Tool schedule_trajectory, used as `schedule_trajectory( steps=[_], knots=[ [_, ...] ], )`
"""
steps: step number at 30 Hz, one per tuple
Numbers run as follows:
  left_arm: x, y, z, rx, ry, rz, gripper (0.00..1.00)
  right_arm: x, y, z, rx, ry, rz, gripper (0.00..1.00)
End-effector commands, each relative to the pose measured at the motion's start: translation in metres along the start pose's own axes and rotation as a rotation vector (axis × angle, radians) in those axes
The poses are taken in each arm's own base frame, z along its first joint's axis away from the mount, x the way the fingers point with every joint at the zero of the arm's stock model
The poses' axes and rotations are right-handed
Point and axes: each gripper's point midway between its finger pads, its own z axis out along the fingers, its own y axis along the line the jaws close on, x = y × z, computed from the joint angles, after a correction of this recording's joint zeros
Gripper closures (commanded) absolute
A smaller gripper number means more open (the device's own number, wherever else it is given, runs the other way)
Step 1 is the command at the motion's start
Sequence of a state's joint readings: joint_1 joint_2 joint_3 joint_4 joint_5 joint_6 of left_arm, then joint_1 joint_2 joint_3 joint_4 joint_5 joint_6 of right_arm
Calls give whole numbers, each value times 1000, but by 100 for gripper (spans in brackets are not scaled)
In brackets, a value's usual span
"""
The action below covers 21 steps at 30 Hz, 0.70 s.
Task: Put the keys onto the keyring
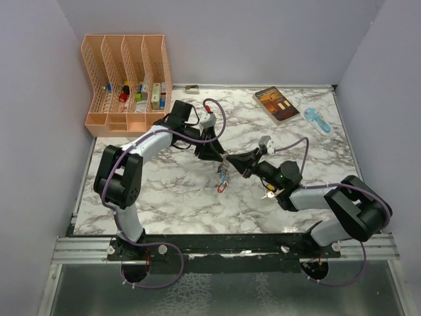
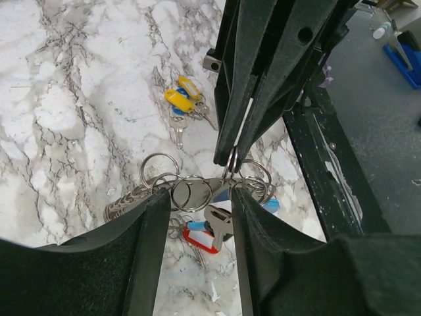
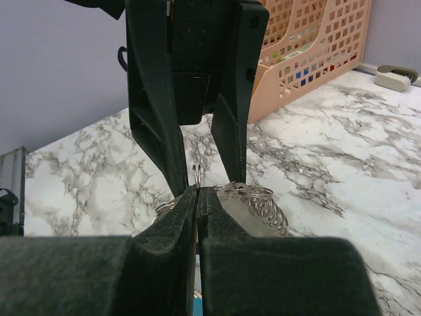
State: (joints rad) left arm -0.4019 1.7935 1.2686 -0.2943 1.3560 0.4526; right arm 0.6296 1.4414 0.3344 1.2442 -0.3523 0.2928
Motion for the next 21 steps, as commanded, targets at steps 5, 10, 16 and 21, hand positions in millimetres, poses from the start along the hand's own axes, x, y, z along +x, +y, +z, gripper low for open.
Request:
schedule_trajectory(
  steps=[5, 10, 16, 21],
  knots=[
    [-2, -12, -2, 84, -2, 56, 56, -15, 7, 6, -39, -102, 1, 99],
    [-6, -16, -3, 78, -8, 68, 57, -12, 6, 5, -37, -114, 20, 99],
    [-10, -8, -3, -13, -20, 61, 60, -17, 8, 2, -41, -179, 48, 99],
    [-13, -7, -4, -40, -32, 73, 63, -15, 8, 1, -53, -212, 78, 99]
  ],
)
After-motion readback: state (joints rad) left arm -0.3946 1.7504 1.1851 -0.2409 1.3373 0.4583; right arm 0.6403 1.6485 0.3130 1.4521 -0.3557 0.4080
